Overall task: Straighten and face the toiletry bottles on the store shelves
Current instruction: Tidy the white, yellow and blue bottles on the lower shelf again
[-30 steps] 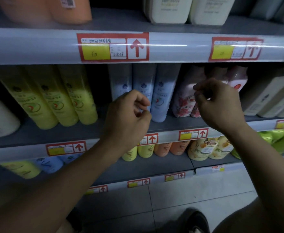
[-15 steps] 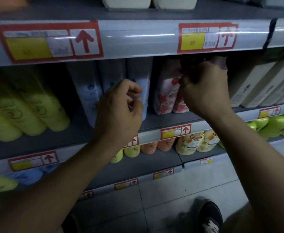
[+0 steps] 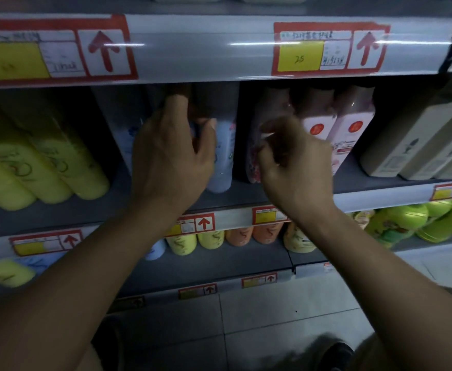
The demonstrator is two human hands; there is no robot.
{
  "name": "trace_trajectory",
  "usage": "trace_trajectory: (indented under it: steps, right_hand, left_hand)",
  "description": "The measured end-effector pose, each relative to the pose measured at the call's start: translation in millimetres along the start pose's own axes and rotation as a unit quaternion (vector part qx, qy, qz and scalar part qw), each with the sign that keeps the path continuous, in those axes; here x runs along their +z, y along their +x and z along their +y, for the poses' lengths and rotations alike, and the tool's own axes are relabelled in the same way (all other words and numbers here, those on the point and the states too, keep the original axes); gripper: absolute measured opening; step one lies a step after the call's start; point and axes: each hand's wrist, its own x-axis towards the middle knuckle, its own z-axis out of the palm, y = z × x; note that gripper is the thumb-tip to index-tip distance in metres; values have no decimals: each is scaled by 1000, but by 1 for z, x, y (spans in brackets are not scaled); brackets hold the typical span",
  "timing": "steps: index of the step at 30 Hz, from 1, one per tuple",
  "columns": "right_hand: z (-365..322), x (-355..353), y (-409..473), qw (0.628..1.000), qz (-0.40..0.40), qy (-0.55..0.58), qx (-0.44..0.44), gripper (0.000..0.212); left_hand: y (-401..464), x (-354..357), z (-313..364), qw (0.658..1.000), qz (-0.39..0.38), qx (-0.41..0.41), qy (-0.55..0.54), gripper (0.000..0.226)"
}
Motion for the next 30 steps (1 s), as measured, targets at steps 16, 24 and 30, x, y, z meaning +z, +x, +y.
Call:
trace_trajectory:
  steps: [16, 24, 30]
  right_hand:
    - [-12, 65, -31, 987, -114, -84, 78, 55]
    - [-3, 48, -25, 990, -112, -70, 43, 30]
    - [15, 10, -11, 991, 97, 27, 91, 10]
  left_hand:
    - [14, 14, -10, 996, -42, -84, 3, 48]
    - [16, 16, -1, 996, -24, -91, -4, 49]
    - [15, 15, 6, 997, -14, -79, 12, 43]
